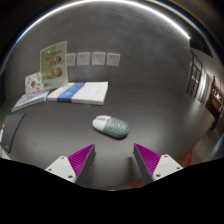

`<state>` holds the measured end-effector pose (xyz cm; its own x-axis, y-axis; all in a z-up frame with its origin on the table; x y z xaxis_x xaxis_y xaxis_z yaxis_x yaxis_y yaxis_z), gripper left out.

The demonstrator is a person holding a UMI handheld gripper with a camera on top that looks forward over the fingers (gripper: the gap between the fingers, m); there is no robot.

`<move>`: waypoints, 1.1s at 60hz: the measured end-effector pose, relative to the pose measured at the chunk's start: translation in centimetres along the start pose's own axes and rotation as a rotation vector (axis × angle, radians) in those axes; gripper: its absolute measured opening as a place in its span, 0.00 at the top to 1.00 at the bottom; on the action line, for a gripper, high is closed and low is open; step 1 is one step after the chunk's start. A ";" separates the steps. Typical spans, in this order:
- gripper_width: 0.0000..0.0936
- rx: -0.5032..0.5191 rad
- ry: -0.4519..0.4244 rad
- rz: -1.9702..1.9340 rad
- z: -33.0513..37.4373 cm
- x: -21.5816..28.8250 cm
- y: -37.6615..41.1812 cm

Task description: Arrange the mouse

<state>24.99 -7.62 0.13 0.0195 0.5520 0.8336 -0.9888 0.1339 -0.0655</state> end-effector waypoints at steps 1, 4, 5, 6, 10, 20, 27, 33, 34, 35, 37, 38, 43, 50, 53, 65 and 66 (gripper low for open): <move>0.13 0.016 -0.006 -0.008 -0.5 0.3 -0.2; 0.13 0.074 0.000 -0.026 -1.9 0.9 -0.6; 0.13 0.095 0.003 -0.030 -2.3 1.1 -0.6; 0.13 0.112 0.004 -0.030 -2.8 1.3 -0.7; 0.12 0.161 0.005 -0.016 -4.4 2.6 -1.3; 0.14 0.223 0.014 0.001 -8.6 5.2 -2.2; 0.22 0.232 0.014 0.005 -10.7 6.5 -2.5; 0.44 0.191 0.018 -0.017 -11.1 6.8 -3.0; 0.45 0.186 0.020 -0.016 -11.1 6.7 -3.0; 0.46 0.181 0.020 -0.015 -11.1 6.7 -3.0; 0.49 0.175 0.019 -0.019 -11.1 6.7 -3.0; 0.49 0.174 0.020 -0.024 -11.1 6.7 -3.0; 0.54 0.161 0.022 -0.049 -10.6 6.8 -3.4; 0.57 0.062 -0.066 -0.078 -6.6 9.5 -4.5; 0.56 0.045 -0.150 -0.075 -3.1 12.6 -3.2; 0.57 0.170 -0.395 -0.038 9.8 20.7 18.9; 0.57 0.188 -0.403 -0.040 10.3 20.7 21.3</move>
<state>2.82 -1.83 21.64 0.0356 0.1793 0.9831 -0.9989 -0.0242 0.0406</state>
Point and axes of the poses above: the point between the fingertips, and its own axes, seen from behind it with the camera up: y to the left, x up, z backward, against the way the camera looks, the point moved 1 cm from there along z, backward, against the way the camera looks, and after that the axes turned 4 degrees about x, right-handed, at the moved point
